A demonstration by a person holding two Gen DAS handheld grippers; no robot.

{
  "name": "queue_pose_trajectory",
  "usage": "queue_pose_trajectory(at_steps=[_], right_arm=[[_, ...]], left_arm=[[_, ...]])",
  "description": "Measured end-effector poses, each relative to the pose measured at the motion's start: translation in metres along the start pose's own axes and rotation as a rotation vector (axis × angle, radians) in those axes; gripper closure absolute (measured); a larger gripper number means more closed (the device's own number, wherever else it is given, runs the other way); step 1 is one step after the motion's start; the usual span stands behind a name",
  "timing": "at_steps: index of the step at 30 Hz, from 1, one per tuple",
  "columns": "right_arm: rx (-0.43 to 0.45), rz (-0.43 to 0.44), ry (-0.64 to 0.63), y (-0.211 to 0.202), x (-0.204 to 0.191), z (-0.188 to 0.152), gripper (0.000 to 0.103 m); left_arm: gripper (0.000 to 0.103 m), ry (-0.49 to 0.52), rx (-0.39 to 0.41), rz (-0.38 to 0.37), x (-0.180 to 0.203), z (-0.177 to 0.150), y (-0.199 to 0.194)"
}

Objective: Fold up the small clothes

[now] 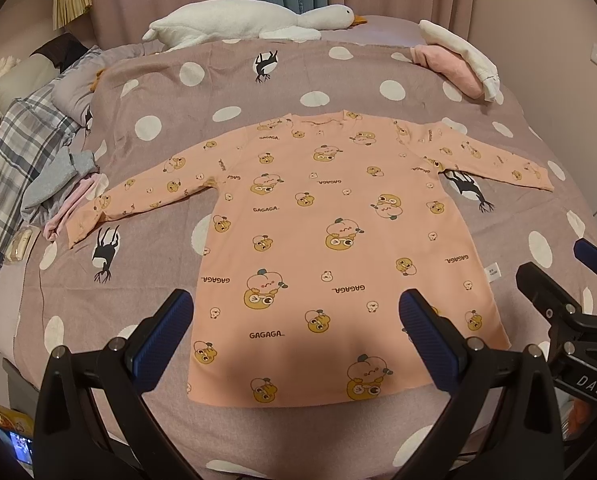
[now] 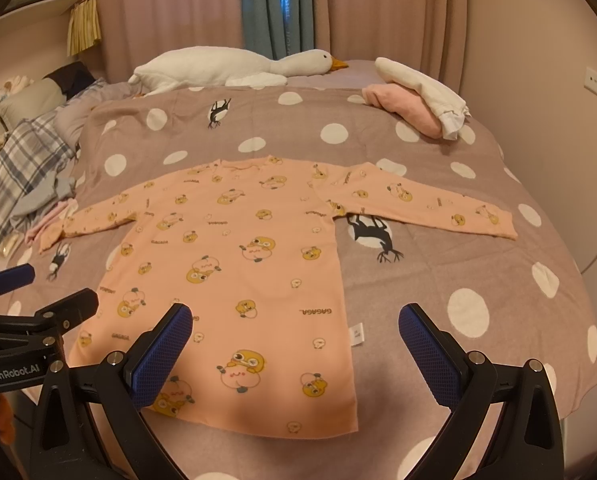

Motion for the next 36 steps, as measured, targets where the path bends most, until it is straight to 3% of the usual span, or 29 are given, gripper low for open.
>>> queue_pose_trajectory(at_steps=[36], right_arm=[[-0.004,0.002,0.003,0.0046,0.0006,0.0005,0.001]], left_arm=[[0.000,0.004,-0.005,0.011,0.0006,0.0012,0.0006]])
Point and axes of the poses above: each gripper's, at about its wrist camera, not at the fingertips, and y roughly the way its jaws point, x to its right, z to its top, the point moved 3 cm from there along y, roughly the way its jaws point, and after that the axes turned 15 degrees about y, right-handed, at the moved point
